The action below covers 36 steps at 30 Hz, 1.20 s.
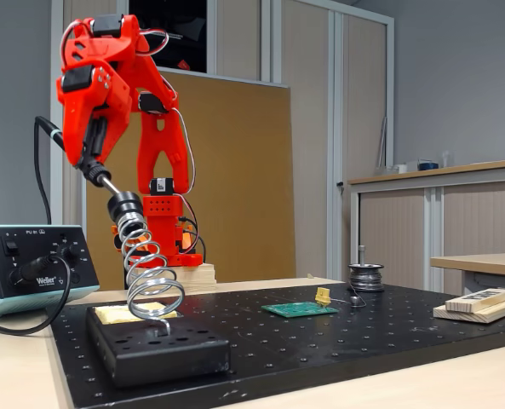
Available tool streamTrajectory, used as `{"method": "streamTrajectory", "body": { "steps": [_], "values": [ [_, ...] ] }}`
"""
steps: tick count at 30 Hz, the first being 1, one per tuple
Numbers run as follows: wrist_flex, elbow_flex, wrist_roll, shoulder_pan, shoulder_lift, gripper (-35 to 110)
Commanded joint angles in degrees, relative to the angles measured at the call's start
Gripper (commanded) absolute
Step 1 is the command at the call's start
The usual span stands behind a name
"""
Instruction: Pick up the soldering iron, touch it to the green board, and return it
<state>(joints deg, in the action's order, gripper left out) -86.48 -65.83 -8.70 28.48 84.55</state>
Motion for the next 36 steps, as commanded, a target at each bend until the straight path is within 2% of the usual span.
{"method": "streamTrajectory", "body": {
  "steps": [1,24,36],
  "values": [
    [0.26,2.99,-0.62,-0.62,0.35,0],
    [2.90,9.58,-12.30,-17.93,-11.43,0],
    [3.87,9.14,-13.80,-20.13,-12.22,0]
  ]
}}
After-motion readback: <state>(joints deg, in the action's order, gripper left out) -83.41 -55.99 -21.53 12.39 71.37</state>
